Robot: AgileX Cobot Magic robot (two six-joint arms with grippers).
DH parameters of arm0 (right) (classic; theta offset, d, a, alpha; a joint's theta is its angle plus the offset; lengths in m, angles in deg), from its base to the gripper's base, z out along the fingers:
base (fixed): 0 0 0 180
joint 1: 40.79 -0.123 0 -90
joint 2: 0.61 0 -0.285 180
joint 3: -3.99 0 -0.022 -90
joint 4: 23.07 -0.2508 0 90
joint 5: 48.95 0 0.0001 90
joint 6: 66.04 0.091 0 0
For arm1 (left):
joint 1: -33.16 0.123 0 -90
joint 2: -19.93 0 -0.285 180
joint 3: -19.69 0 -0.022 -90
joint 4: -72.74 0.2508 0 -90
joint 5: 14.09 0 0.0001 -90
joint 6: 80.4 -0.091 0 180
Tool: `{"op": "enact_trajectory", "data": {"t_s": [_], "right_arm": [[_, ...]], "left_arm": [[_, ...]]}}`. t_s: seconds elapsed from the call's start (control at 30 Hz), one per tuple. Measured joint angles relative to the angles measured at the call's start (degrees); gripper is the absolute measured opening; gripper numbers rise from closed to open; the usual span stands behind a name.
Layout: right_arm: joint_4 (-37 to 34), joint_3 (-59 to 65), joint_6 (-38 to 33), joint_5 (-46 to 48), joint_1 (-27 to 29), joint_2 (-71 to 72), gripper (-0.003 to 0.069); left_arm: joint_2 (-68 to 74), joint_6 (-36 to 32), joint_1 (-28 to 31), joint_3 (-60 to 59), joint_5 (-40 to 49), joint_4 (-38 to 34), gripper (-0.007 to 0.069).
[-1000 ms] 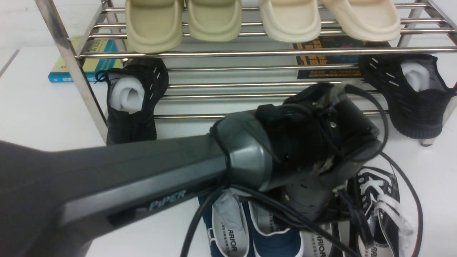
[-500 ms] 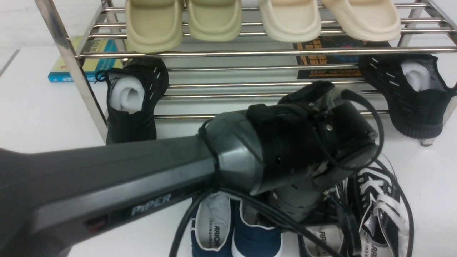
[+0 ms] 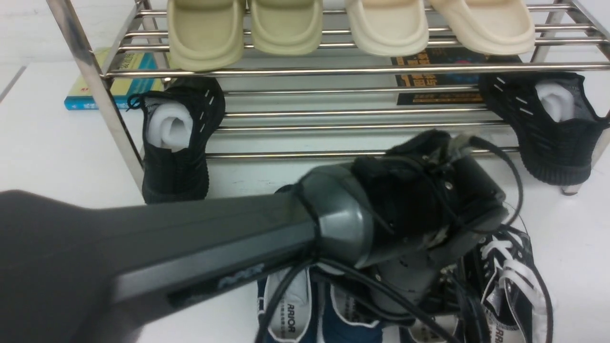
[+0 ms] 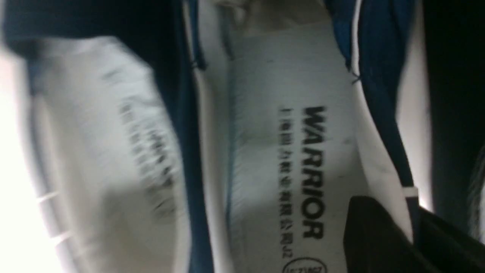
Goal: Take the shoes off the shelf with your hand on the white table.
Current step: 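Set the held shoe down on the floor in front of the rack with the left gripper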
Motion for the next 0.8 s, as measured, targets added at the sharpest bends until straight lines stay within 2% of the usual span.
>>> {"op": "enact_trajectory", "data": {"t_s": [0.43,0.63,0.8], "right_arm": [[0.0,0.0,0.0,0.0,0.0,0.0,0.024],[0.0,0.0,0.0,0.0,0.0,0.0,0.024],[0.0,0.0,0.0,0.0,0.0,0.0,0.024]], "left_arm": [[0.3,-3.6,0.1,0.1,-2.4,-2.3,0.0067],[0.7,-5.6,0.2,4.5,-0.5,-2.5,0.0145],[0.7,-5.9,0.3,9.0,2.8,-0.6,0.0262]]}}
